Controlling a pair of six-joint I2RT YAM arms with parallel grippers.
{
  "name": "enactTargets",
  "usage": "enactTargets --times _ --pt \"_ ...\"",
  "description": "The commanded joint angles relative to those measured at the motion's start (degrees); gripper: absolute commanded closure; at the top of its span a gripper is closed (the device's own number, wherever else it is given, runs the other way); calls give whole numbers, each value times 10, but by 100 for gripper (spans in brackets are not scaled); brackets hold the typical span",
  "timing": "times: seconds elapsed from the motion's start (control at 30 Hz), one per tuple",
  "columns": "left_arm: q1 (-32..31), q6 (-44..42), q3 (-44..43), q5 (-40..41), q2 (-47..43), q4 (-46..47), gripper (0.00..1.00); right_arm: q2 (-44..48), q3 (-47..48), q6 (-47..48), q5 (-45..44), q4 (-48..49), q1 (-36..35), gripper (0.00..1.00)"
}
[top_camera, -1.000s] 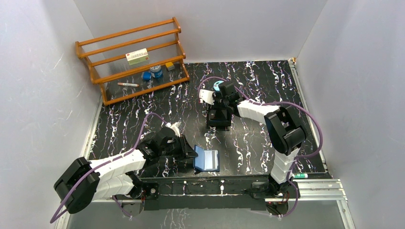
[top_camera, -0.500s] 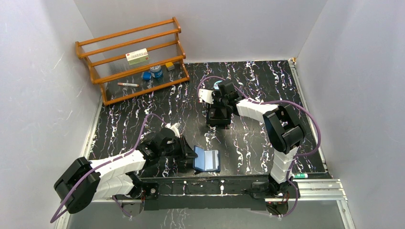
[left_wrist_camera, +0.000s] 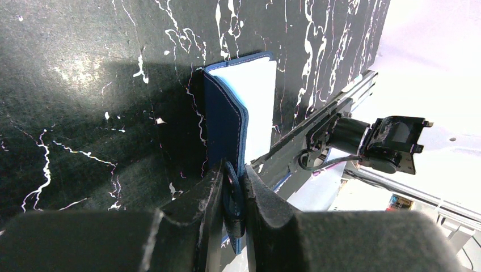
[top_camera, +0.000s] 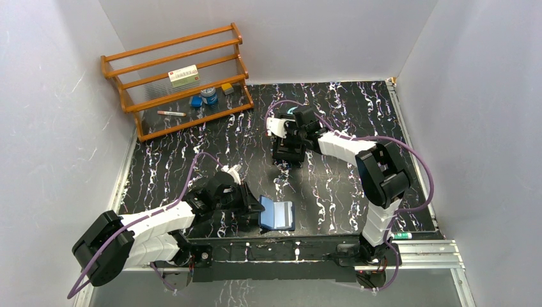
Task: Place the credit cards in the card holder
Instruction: Pick up the credit card from the storage box.
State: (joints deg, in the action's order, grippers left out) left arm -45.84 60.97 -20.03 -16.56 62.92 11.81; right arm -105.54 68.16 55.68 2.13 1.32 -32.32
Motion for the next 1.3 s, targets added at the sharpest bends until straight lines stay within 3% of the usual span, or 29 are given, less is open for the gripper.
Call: enactTargets --times 0.0,0.17,0.3,0.4,0.67,0.9,1.03,1.13,1.27 --pt "1 -2 -2 -8 -15 2 84 31 34 1 15 -2 3 100" --pt "1 -4 -4 -3 -20 -7 84 47 38 -17 19 -20 3 100" --pt "1 -5 -7 -4 -21 -9 84 54 40 -26 32 -43 3 91" --pt "1 -5 -7 -4 -23 -7 84 54 42 -28 39 -65 3 100" --pt "1 2 -9 16 -33 -29 85 100 53 -124 42 -111 -9 100" --pt "6 58 22 26 -47 46 95 189 33 -420 14 -104 -19 100" --pt "21 79 31 1 -29 101 96 266 -20 -530 41 -93 -22 100" --pt "31 86 33 -9 -14 114 93 333 -66 -661 29 -66 -24 100" --pt "36 74 37 -3 -9 85 85 383 -83 -793 31 -111 -23 100"
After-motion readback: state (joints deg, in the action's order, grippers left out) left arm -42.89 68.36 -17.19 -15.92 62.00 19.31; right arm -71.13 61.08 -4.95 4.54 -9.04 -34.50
